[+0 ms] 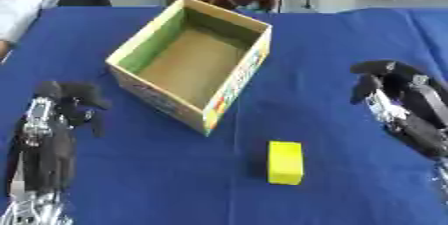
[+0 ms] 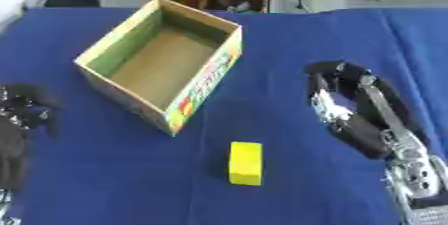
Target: Pick up objects on the table and place them in the box.
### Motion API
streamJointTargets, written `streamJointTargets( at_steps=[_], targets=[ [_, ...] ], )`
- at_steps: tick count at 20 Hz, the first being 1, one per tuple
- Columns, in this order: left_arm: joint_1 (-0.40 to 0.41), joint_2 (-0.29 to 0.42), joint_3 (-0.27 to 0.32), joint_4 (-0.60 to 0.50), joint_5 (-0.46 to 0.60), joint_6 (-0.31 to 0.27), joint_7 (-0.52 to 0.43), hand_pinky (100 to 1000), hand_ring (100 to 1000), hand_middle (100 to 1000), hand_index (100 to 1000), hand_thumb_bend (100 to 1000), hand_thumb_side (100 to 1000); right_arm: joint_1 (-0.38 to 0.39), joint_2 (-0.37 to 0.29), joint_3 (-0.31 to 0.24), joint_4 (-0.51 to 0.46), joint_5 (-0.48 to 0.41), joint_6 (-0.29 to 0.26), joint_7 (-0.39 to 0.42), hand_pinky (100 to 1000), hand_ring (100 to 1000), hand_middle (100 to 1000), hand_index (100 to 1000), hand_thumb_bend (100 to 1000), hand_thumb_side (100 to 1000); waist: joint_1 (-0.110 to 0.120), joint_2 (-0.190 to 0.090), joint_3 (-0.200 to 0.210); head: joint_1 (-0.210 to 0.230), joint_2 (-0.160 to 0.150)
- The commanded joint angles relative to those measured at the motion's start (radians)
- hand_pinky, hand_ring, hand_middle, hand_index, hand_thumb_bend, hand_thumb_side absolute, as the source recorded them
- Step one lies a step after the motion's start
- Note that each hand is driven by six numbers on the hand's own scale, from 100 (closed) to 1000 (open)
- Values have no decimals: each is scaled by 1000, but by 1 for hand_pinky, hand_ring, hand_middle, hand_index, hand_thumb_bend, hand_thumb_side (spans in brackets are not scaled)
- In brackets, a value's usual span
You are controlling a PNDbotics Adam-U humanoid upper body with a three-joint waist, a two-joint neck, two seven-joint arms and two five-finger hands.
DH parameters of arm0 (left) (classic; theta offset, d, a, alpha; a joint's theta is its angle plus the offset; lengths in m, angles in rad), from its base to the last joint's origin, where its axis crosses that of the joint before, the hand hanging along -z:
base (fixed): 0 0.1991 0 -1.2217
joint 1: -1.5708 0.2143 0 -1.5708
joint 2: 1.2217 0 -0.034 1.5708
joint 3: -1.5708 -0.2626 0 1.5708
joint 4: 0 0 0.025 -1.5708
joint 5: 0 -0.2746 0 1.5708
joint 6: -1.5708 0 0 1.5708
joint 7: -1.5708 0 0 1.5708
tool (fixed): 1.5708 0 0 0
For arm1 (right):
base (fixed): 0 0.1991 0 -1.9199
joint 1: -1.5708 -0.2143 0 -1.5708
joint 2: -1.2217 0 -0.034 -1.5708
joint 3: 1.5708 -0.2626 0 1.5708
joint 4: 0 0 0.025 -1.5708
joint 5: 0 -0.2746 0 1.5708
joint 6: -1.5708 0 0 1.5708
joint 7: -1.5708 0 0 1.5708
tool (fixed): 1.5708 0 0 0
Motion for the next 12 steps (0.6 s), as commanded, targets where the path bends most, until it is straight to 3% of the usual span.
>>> streamJointTargets(
  at_steps=[1,5,9,12],
  targets=[
    [-4,1,-4,-19,-6,0,-3,231,509,452,601,100,957,-10,-17,2,-21,2,-2,2,695,509,463,747,100,631,-2,-16,0,2,-13],
    [-4,2,-4,-19,-6,1,-3,231,509,452,601,100,958,-23,-48,6,-21,33,-19,5,714,553,514,787,100,552,-3,-17,-2,3,-14],
    [-2,5,-6,-19,-5,3,-5,232,509,452,601,100,959,-65,-163,36,-21,150,-56,27,741,625,595,829,100,421,-8,-22,-4,-1,-11],
    [-1,7,-7,-19,-4,6,-6,232,510,452,601,100,959,-92,-245,71,-21,234,-54,52,750,659,628,848,100,389,-12,-27,-4,-3,-8]
  ],
)
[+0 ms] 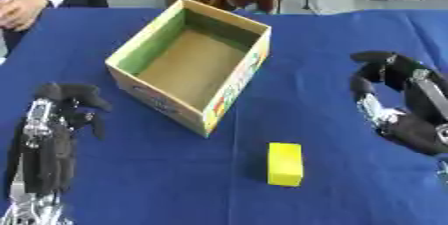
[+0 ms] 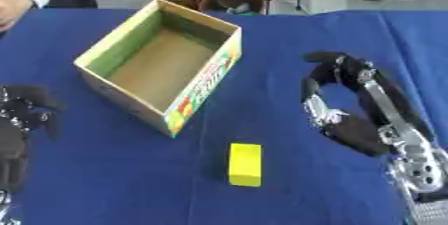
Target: Pick up objects on the table and place them in the box.
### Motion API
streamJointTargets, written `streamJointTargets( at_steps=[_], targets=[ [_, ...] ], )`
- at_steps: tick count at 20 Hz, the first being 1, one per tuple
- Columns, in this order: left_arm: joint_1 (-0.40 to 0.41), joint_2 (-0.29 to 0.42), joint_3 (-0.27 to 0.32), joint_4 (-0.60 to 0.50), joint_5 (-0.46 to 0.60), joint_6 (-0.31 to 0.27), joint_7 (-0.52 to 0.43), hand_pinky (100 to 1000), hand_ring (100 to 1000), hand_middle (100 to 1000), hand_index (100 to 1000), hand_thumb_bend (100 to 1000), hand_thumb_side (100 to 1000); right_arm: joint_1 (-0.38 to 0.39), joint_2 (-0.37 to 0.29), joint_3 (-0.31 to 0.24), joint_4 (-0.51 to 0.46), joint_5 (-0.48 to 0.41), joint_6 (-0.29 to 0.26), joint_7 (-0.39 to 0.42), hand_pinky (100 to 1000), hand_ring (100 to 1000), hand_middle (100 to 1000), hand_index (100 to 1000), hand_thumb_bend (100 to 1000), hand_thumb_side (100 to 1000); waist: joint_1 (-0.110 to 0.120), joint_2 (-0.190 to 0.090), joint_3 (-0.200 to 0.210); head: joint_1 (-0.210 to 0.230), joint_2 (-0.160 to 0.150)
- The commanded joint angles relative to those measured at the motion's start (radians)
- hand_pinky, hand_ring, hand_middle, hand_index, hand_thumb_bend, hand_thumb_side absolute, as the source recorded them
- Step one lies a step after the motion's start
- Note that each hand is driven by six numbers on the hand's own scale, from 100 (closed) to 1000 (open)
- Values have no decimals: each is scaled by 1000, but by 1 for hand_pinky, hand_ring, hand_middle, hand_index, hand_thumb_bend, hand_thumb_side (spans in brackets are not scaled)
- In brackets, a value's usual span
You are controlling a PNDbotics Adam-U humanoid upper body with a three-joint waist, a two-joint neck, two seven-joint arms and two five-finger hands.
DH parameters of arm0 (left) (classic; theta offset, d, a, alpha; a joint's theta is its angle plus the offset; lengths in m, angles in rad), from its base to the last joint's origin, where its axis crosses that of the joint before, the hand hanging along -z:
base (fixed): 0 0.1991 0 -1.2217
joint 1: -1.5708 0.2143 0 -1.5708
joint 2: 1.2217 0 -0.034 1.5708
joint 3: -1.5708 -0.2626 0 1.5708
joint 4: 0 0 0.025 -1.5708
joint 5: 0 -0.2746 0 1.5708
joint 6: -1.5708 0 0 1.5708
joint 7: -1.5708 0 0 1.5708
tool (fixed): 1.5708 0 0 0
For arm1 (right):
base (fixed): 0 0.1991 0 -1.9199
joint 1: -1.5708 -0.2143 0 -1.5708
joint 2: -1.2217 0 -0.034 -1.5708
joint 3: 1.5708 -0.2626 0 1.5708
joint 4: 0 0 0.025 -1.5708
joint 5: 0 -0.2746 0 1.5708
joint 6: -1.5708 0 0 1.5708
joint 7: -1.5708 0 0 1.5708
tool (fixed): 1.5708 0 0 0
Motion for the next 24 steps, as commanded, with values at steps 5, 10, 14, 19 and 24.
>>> streamJointTargets(
  at_steps=[5,10,14,19,24],
  targets=[
    [2,12,-5,-19,-2,4,-4,232,510,452,601,100,958,-59,-187,88,-21,160,10,80,768,720,690,883,100,423,-4,-33,-6,-1,16],
    [7,17,-8,-19,-1,6,-7,232,510,452,601,100,956,-96,-246,135,-21,192,-8,155,784,756,720,905,100,521,-4,-41,-11,2,29],
    [9,20,-9,-19,1,6,-8,232,510,452,601,100,955,-117,-263,159,-21,175,-18,207,808,788,747,951,100,822,-6,-45,-10,0,29],
    [10,24,-10,-19,3,7,-9,232,510,452,601,100,955,-138,-282,181,-21,164,-8,246,832,805,754,975,100,1000,-8,-49,-12,-2,28],
    [14,28,-13,-19,5,9,-10,232,510,452,601,100,955,-176,-309,228,-21,154,22,318,849,831,783,994,100,1000,-11,-55,-17,-3,32]
  ],
)
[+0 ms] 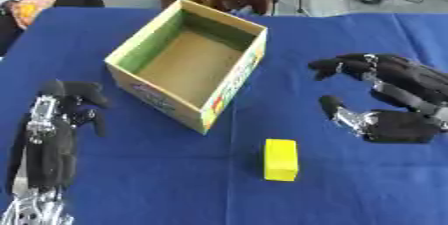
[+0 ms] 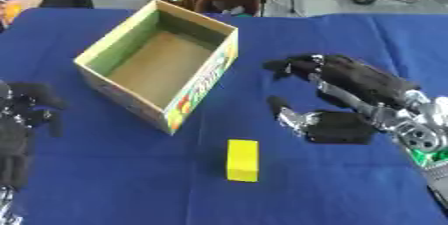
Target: Pick up objects on the table and place them in the box.
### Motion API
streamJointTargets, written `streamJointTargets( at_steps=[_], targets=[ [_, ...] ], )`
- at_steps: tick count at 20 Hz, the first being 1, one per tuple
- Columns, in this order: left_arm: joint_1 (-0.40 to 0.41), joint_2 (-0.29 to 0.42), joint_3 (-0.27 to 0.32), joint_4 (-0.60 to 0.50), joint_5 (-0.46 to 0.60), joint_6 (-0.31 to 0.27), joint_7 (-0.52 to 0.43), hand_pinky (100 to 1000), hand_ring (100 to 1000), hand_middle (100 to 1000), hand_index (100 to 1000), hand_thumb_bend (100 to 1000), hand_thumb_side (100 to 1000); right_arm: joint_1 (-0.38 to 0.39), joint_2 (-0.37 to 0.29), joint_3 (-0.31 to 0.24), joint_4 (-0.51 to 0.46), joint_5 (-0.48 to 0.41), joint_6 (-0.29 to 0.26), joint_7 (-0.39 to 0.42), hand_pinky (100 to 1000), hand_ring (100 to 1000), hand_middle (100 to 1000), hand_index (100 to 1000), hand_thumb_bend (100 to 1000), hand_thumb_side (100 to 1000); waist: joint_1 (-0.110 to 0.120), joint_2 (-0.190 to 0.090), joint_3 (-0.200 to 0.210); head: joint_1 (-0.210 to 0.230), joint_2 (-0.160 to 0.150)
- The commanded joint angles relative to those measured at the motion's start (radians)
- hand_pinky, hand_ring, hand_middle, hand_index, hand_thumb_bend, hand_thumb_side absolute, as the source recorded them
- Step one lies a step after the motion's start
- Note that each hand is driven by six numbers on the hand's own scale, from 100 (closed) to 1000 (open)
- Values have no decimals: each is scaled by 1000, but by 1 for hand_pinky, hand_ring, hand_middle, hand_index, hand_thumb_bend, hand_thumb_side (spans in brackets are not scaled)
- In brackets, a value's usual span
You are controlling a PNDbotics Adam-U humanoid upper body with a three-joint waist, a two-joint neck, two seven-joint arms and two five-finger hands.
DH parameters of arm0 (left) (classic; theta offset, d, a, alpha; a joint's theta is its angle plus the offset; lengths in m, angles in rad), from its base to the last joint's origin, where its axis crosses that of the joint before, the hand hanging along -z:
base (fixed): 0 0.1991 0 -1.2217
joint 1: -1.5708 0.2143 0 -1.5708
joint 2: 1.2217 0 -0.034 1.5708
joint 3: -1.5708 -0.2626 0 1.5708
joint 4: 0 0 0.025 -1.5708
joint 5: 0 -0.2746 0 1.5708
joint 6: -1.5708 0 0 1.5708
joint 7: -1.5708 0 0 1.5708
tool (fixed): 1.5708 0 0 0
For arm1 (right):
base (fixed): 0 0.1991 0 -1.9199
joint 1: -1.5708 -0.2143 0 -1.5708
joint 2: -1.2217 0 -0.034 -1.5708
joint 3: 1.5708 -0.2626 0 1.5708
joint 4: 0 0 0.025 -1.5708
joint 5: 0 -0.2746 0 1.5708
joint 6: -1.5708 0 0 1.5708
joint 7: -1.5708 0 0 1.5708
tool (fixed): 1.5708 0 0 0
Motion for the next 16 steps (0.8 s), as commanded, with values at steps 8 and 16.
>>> streamJointTargets(
  at_steps=[8,16],
  targets=[
    [3,23,-9,-19,4,4,-5,232,511,452,601,100,957,-118,-111,106,-21,17,-9,173,837,862,818,1000,100,1000,-8,-29,-7,-5,12],
    [6,24,-10,-19,2,7,-8,233,511,452,601,100,962,-182,-135,165,-21,53,-49,245,833,877,834,1000,100,854,-14,-29,-11,-5,13]
  ],
)
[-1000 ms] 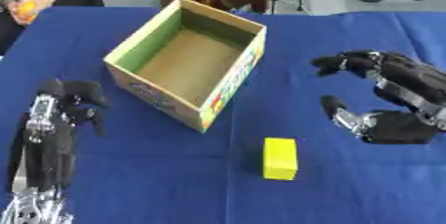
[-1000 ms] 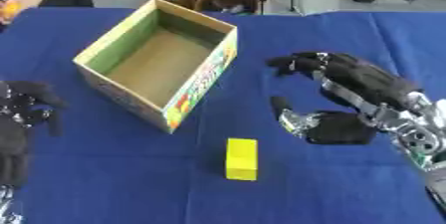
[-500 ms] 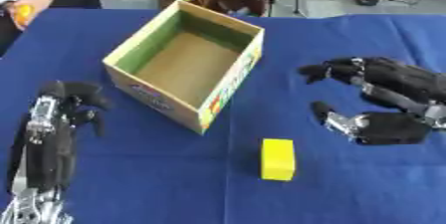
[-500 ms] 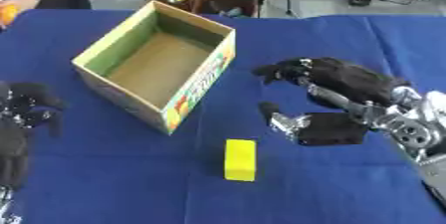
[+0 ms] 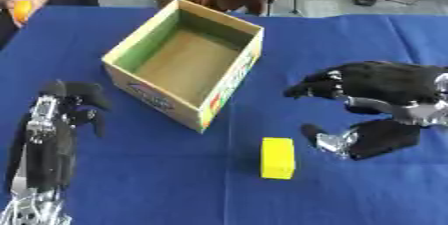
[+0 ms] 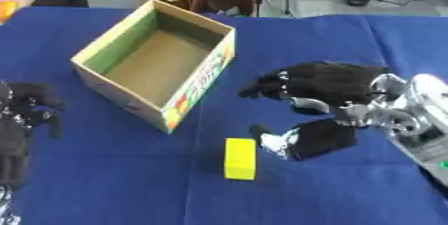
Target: Pick up objects on the table and place them in the box.
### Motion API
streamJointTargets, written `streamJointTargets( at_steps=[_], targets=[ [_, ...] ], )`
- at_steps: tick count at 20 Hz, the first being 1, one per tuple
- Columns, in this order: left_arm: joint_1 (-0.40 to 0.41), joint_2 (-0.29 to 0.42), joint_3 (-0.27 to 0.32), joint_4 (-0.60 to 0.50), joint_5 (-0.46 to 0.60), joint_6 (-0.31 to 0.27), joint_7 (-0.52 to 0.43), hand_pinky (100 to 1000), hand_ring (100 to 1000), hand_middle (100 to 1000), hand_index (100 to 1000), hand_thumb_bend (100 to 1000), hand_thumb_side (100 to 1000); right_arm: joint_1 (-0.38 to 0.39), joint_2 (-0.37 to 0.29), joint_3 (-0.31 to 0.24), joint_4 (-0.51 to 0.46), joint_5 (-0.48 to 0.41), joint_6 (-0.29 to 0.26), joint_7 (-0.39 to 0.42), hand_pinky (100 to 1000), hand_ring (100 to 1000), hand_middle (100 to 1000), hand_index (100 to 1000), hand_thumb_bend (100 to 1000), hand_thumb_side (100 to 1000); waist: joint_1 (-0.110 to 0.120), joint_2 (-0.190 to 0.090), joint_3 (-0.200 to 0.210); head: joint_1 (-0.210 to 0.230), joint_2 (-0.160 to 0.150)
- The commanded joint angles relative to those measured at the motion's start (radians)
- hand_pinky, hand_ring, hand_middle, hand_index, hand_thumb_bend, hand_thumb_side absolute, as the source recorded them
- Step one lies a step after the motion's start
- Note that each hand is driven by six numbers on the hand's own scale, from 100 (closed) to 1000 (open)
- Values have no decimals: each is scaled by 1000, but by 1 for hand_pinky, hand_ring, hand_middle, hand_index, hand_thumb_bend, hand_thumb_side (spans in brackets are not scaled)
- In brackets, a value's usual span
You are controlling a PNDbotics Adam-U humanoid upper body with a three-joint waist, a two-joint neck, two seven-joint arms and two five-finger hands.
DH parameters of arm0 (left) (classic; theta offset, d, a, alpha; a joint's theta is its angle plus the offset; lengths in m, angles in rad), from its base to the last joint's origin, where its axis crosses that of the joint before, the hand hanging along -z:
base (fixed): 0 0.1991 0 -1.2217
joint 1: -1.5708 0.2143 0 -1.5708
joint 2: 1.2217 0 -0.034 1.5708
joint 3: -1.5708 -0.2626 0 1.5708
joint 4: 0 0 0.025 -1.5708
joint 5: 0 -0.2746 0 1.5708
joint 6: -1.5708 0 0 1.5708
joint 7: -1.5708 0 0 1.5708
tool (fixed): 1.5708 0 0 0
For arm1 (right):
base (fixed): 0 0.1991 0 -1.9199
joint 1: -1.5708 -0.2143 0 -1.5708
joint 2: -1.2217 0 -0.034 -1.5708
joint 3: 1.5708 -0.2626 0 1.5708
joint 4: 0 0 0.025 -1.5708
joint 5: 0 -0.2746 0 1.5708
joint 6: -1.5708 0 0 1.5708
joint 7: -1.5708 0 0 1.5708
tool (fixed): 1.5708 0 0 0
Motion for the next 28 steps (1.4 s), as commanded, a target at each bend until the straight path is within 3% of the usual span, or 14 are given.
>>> streamJointTargets(
  at_steps=[1,5,12,22,28],
  targets=[
    [-2,15,-3,-19,1,3,-2,232,511,452,601,100,962,-24,-31,6,-20,14,-6,23,834,878,836,1000,100,824,-1,-20,-2,0,5],
    [-2,15,-4,-19,-1,4,-3,233,512,452,602,100,966,-26,-20,15,-20,16,10,48,836,877,839,999,100,797,-3,-17,-9,2,5],
    [-2,14,-4,-19,-4,6,-5,233,512,452,602,100,969,-12,9,45,-20,33,37,70,835,874,841,1000,100,1000,-4,-12,-18,5,3],
    [-2,12,-2,-18,-9,11,-5,233,513,454,602,100,973,18,80,58,-14,72,65,72,838,870,836,1000,100,1000,-5,-8,-36,12,3],
    [-2,10,-3,-14,-11,13,-6,233,513,454,601,100,976,33,119,69,21,144,44,48,831,876,847,1000,100,1000,-9,-8,-37,13,1]
  ],
)
